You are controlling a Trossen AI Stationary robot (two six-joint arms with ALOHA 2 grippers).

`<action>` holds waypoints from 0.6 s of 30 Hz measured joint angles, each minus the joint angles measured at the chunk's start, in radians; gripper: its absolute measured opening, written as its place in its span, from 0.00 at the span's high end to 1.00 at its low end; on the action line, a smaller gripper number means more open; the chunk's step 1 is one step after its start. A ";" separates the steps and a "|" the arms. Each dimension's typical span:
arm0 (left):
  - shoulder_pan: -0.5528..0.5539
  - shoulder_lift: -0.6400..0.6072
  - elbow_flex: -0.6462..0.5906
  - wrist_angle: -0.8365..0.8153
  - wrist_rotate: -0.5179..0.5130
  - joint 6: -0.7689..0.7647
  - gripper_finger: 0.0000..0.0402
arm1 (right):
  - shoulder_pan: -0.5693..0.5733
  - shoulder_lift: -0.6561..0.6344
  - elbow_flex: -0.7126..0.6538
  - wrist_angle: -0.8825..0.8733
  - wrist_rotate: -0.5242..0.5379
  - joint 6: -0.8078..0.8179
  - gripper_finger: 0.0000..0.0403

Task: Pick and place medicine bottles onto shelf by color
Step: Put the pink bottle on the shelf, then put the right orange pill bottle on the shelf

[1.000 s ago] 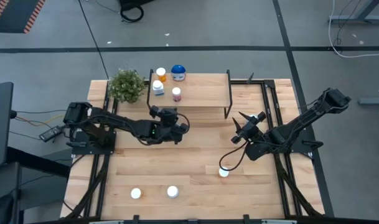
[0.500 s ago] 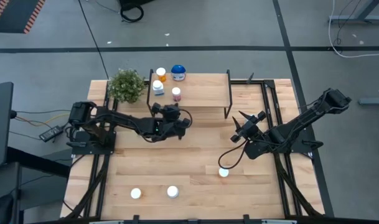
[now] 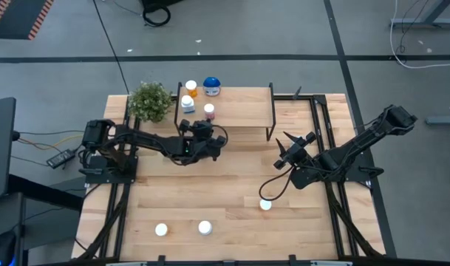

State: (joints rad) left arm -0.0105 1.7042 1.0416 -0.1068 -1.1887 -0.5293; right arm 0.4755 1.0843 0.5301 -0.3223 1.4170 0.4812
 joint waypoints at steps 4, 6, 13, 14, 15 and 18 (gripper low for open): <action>0.022 0.000 0.000 0.000 0.017 0.000 0.98 | 0.000 0.000 0.000 0.000 0.000 0.000 0.55; 0.032 0.000 0.000 0.002 0.029 0.000 0.98 | 0.000 0.000 0.000 0.000 0.000 0.000 0.55; 0.054 0.000 0.000 0.057 0.048 0.054 0.99 | 0.000 0.000 0.000 0.000 0.000 0.000 0.55; 0.054 0.000 0.000 0.074 0.056 0.071 0.98 | 0.000 0.000 0.000 0.000 0.000 -0.001 0.55; 0.054 0.000 0.000 0.089 0.064 0.086 0.98 | 0.000 0.000 0.000 0.000 0.000 -0.001 0.55; 0.054 0.000 0.000 0.117 0.069 0.114 0.98 | 0.000 0.000 0.000 0.000 0.000 -0.001 0.55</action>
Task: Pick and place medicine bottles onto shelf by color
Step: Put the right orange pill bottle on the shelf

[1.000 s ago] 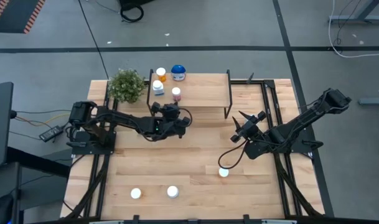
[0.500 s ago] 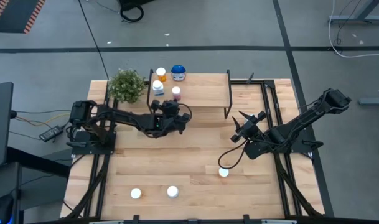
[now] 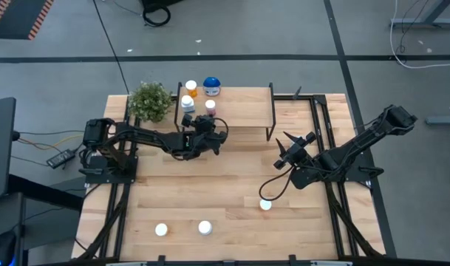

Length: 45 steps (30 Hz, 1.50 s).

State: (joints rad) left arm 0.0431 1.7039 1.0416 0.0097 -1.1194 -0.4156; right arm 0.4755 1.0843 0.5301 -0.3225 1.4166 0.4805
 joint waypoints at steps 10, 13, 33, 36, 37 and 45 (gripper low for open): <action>-0.037 -0.014 0.000 -0.003 0.019 0.046 0.98 | 0.000 0.000 0.000 0.000 0.000 0.000 0.55; -0.081 -0.049 0.000 -0.014 0.048 0.086 0.99 | 0.000 0.000 0.000 0.000 -0.006 0.000 0.55; -0.105 -0.188 0.000 -0.152 1.105 0.173 0.95 | 0.000 0.000 0.075 0.061 -0.864 -0.142 0.55; -0.106 -0.187 0.000 -0.130 1.090 0.201 0.95 | 0.001 0.000 0.107 0.063 -0.987 -0.075 0.54; -0.107 -0.187 0.000 -0.124 1.083 0.215 0.95 | 0.005 0.000 0.110 0.063 -1.013 -0.050 0.54; -0.109 -0.186 0.000 -0.060 1.019 0.277 0.98 | 0.066 0.058 0.111 0.007 -1.118 0.183 0.43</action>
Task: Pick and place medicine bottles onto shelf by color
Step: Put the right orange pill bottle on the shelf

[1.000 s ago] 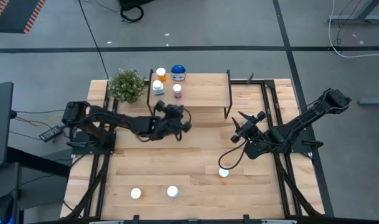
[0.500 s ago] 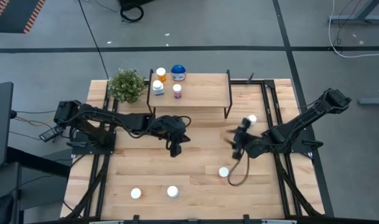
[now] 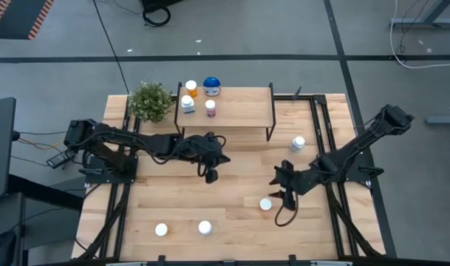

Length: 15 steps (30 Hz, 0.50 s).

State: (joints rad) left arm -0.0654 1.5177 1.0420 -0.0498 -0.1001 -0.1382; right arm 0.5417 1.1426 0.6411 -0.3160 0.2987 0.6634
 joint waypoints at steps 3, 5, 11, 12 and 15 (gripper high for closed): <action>0.000 0.000 0.000 0.000 -0.024 0.003 0.97 | 0.010 0.057 0.003 0.035 -0.037 0.042 0.37; 0.000 0.000 0.000 0.000 -0.031 0.003 0.96 | 0.017 0.107 0.036 0.030 -0.062 0.044 0.34; -0.018 0.001 0.000 -0.005 -0.031 -0.007 0.96 | 0.038 0.288 0.219 -0.127 -0.072 -0.017 0.26; -0.023 0.001 0.000 -0.005 -0.031 -0.007 0.97 | 0.038 0.315 0.254 -0.185 -0.072 -0.018 0.25; -0.040 0.001 0.000 -0.006 -0.031 -0.006 0.98 | 0.037 0.385 0.321 -0.293 -0.071 -0.004 0.22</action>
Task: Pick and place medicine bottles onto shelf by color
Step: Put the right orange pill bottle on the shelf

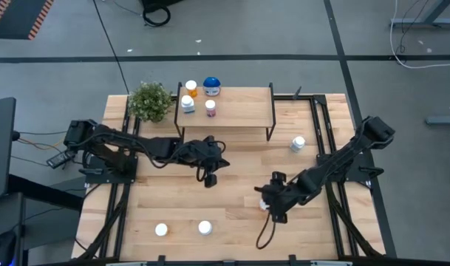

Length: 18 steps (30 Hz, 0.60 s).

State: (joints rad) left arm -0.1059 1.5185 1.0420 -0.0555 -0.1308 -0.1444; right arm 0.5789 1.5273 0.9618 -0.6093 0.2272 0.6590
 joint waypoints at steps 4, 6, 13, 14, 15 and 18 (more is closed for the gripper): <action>-0.018 0.000 0.000 -0.001 0.000 0.000 0.97 | 0.013 0.047 0.026 0.033 -0.013 0.010 0.21; -0.026 0.000 0.000 -0.001 -0.005 -0.001 0.96 | 0.020 0.065 0.026 0.036 -0.020 0.034 0.20; -0.060 0.000 0.000 -0.002 -0.063 -0.007 0.97 | 0.034 0.096 0.026 0.039 0.011 0.090 0.21; -0.064 0.000 0.000 -0.002 -0.072 -0.007 0.98 | 0.033 0.096 0.026 0.039 0.023 0.092 0.21; -0.067 0.000 0.000 -0.002 -0.079 -0.008 0.98 | 0.033 0.096 0.026 0.040 0.036 0.094 0.21; -0.076 0.000 0.000 -0.002 -0.086 -0.009 0.98 | 0.032 0.096 0.026 0.040 0.057 0.100 0.21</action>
State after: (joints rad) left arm -0.1815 1.5185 1.0420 -0.0572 -0.2173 -0.1532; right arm 0.6113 1.6234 0.9874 -0.5697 0.2838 0.7593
